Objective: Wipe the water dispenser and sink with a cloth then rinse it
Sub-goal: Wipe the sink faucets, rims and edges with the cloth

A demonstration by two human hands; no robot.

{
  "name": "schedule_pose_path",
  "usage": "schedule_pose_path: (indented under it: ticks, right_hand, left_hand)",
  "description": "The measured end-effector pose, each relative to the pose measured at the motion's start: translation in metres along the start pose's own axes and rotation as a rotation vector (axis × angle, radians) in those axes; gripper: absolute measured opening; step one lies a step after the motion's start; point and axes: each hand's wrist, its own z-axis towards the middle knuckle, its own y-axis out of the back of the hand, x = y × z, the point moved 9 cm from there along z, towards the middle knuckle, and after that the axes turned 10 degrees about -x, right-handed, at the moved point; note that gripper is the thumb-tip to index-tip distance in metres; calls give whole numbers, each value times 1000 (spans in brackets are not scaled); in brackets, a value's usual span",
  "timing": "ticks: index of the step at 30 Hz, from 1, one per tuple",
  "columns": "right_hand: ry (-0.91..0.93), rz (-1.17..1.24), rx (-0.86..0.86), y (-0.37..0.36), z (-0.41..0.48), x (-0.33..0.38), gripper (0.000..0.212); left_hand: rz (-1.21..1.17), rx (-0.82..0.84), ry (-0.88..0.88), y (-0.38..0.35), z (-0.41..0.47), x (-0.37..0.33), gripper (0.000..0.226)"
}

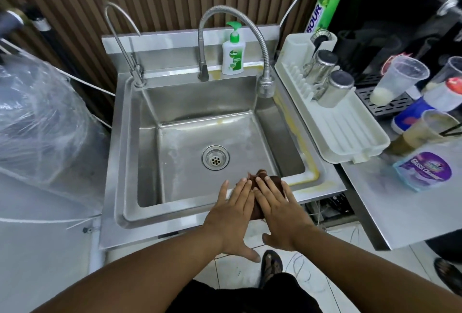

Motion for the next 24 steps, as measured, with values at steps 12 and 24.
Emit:
schedule_pose_path:
  ticks: [12, 24]
  right_hand:
    - [-529, 551, -46, 10, 25, 88, 77]
    - [-620, 493, -380, 19, -11, -36, 56]
  left_hand:
    - [-439, -424, 763, 8, -32, 120, 49]
    - [-283, -334, 701, -2, -26, 111, 59]
